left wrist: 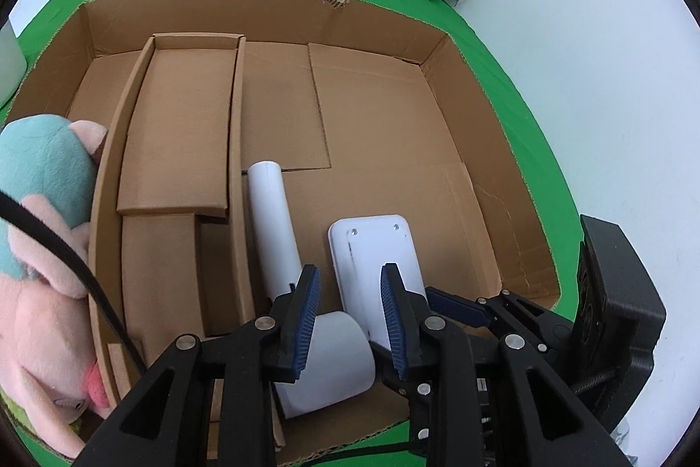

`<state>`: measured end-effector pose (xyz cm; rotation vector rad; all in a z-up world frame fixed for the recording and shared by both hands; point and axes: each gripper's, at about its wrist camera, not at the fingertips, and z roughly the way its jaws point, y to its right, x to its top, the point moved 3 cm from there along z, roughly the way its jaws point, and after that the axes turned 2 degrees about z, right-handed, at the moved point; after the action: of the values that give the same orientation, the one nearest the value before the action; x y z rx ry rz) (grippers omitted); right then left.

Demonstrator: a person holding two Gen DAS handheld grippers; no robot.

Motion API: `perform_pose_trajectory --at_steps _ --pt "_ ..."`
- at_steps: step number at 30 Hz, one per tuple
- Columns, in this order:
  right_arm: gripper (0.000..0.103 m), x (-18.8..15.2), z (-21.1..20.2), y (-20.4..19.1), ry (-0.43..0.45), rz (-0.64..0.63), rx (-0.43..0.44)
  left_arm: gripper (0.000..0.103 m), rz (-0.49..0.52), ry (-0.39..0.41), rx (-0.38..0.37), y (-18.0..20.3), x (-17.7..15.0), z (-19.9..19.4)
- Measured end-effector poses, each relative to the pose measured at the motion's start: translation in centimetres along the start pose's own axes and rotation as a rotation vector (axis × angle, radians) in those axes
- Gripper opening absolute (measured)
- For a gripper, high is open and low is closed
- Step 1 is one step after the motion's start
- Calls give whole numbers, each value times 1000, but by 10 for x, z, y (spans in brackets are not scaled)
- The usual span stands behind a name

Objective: Organize objects
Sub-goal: 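Withdraw both grippers from the box toward the medicine box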

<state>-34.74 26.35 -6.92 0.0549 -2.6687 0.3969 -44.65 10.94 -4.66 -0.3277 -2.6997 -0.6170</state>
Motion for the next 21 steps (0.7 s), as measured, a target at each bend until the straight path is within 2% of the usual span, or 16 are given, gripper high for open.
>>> perform_pose_trajectory --at_steps 2,5,6,8,10,12,16,20,21 --pt "68 -1 -3 0 15 -1 -13 27 -1 15 12 -3 -4 -7" --pt "68 -3 -17 -1 74 8 -47 27 -21 55 -8 -5 -12 -23" --pt "73 -3 -23 -2 98 9 -59 29 -19 79 -2 -4 -14 -30" --pt "80 -8 -42 -6 174 -2 -80 43 9 158 36 1 -20 -49" --pt "80 -13 -57 -13 233 -31 -107 71 55 263 64 11 -29 -70" --pt "80 -20 -73 -21 293 -62 -133 80 86 325 78 16 -37 -85" --pt "80 -34 -101 -34 397 -87 -154 80 111 423 175 22 -54 -111" --pt "80 -46 -114 -41 419 -89 -164 81 130 554 263 26 -77 -146" --pt "80 -46 -113 -42 415 -88 -157 87 137 589 294 28 -86 -152"
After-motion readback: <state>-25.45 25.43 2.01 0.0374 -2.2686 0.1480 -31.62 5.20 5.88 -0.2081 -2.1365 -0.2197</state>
